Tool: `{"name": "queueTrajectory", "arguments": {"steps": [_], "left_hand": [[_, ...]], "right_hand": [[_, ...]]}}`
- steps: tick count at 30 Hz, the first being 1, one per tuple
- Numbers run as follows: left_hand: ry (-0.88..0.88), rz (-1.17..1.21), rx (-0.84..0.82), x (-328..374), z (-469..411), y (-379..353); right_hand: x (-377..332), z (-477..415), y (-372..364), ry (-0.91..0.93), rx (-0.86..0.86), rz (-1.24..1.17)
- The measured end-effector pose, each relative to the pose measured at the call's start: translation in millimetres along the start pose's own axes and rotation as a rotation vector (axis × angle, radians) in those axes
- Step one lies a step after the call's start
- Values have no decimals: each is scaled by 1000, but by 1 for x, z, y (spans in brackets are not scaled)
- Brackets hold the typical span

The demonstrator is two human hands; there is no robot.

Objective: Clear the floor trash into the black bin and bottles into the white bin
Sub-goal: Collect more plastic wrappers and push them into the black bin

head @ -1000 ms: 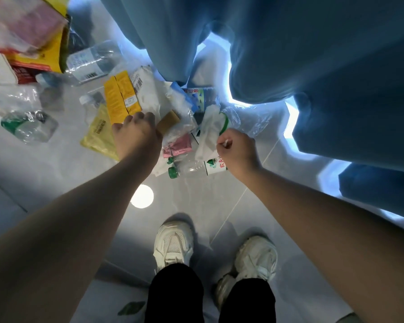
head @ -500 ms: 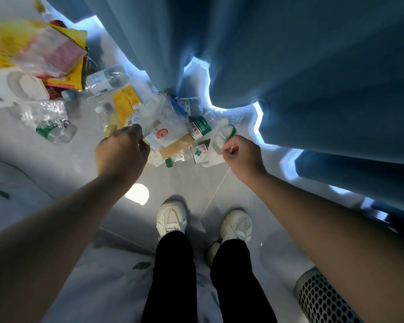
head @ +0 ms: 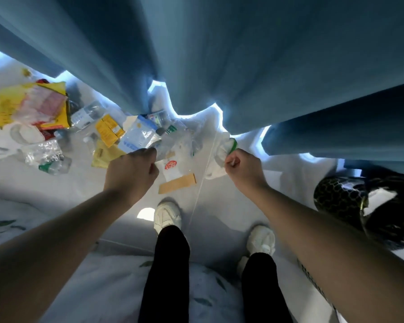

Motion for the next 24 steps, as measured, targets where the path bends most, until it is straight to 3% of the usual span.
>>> {"name": "queueTrajectory", "arguments": {"steps": [8, 13, 24], "left_hand": [[-152, -137, -7, 123, 0, -10], [-326, -180, -3, 238, -11, -14], [-689, -174, 70, 505, -25, -8]], "right_hand": [[108, 56, 72, -56, 123, -75], [205, 103, 132, -149, 165, -54], [382, 217, 264, -340, 332, -290]]}}
Point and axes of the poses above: each hand's wrist, its own z-axis away from the middle knuckle, its own y-axis out of the back of the hand, x = y × z, the point moved 3 cm from there along -z, towards the middle knuckle, and after that the axes turned 10 degrees about -x, right-handed, at the moved point
